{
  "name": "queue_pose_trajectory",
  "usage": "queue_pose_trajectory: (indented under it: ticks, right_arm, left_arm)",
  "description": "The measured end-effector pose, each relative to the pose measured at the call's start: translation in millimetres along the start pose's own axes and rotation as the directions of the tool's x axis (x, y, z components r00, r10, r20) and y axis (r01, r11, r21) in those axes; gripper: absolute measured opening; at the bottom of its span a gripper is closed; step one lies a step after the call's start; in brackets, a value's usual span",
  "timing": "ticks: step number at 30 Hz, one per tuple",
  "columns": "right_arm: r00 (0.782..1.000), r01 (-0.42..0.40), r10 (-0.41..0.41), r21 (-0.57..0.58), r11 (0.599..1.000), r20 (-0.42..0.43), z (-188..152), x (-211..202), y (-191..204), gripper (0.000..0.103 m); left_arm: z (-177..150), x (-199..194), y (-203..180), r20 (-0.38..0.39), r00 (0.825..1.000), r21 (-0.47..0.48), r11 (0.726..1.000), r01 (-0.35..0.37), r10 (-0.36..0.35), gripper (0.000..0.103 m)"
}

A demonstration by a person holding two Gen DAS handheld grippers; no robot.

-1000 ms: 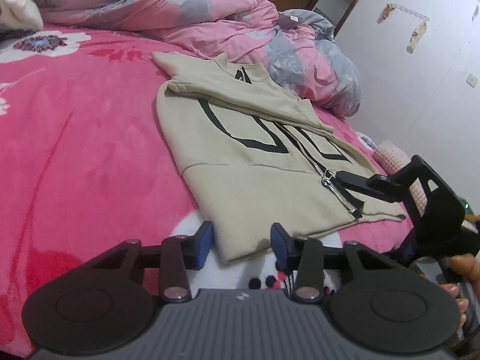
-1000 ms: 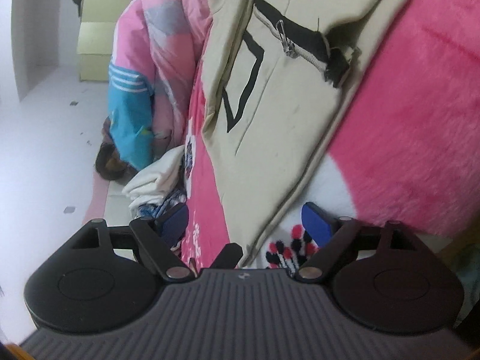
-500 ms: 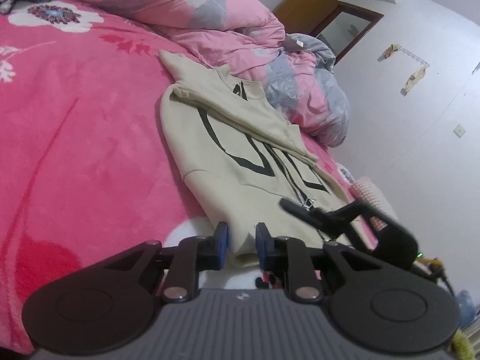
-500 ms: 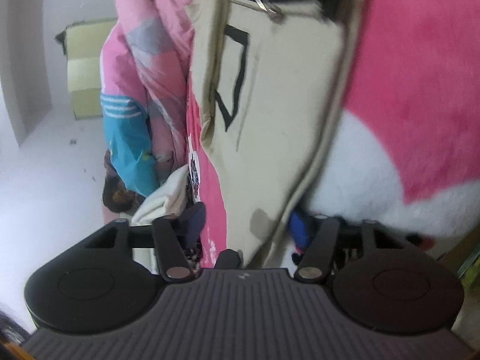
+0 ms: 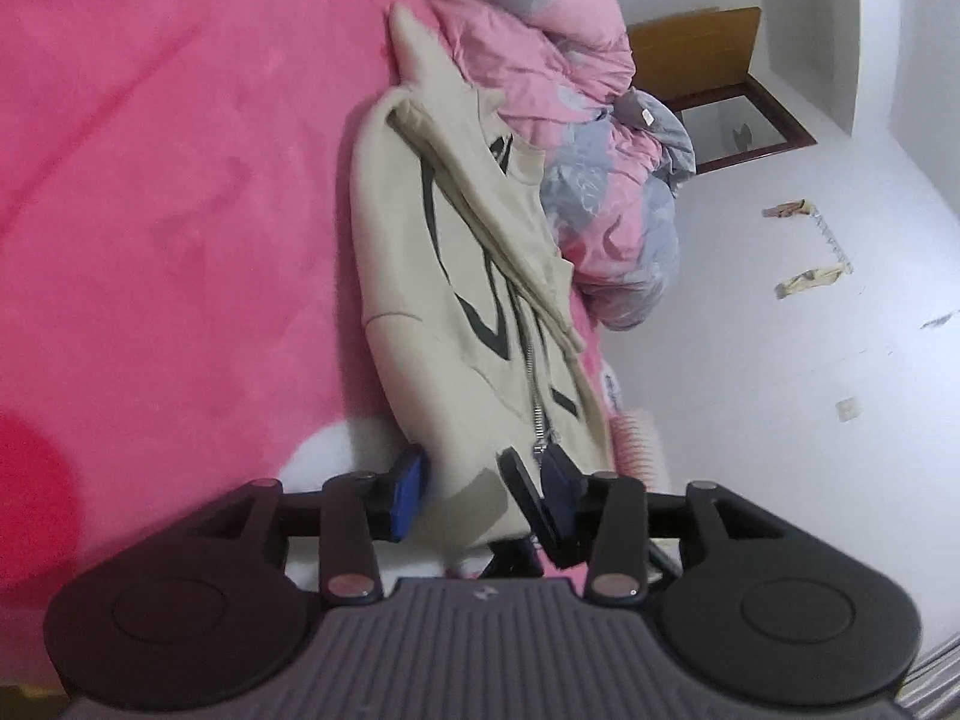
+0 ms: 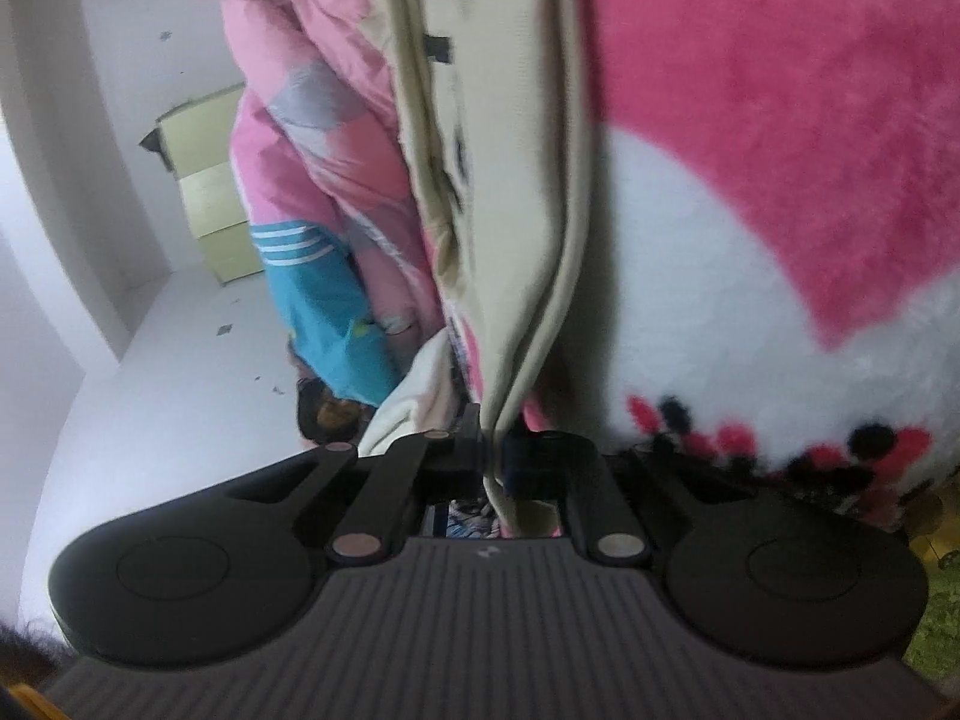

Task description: Fold clothes

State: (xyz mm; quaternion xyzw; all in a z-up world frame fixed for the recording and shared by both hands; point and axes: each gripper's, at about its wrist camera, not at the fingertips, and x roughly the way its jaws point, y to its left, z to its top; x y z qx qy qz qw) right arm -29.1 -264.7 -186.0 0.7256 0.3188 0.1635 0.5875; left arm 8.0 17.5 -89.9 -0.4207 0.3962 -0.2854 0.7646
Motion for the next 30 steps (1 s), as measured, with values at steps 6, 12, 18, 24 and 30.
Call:
queue_pose_trajectory:
  ticks: [6, 12, 18, 24, 30]
  right_arm:
    - [0.999, -0.041, 0.04, -0.058, 0.997, -0.023, 1.4, -8.3, 7.9, 0.004]
    - [1.0, 0.012, -0.012, -0.204, 0.979, 0.0, 18.4, -58.7, 29.5, 0.013]
    - [0.874, 0.205, -0.053, -0.267, 0.942, 0.483, 71.5, -192.0, 58.1, 0.029]
    - [0.745, 0.314, -0.162, -0.125, 0.941, 0.647, 110.4, -237.4, 58.4, 0.029]
    - [0.757, 0.272, -0.14, -0.112, 0.956, 0.638, 138.2, -222.7, 61.4, 0.03]
  left_arm:
    - [10.1, 26.0, 9.6, -0.041, 0.998, -0.084, 0.995, 0.047, -0.05, 0.035]
    - [11.5, 40.7, 14.7, -0.065, 0.995, -0.112, 0.991, 0.066, -0.074, 0.029]
    - [11.1, 38.9, 15.2, -0.079, 0.994, -0.101, 0.993, 0.063, -0.071, 0.03]
    - [8.8, 39.3, 4.1, -0.088, 0.996, -0.03, 1.0, 0.009, -0.011, 0.032]
    - [6.9, 40.3, -4.5, -0.092, 0.995, 0.022, 0.999, -0.027, 0.029, 0.031]
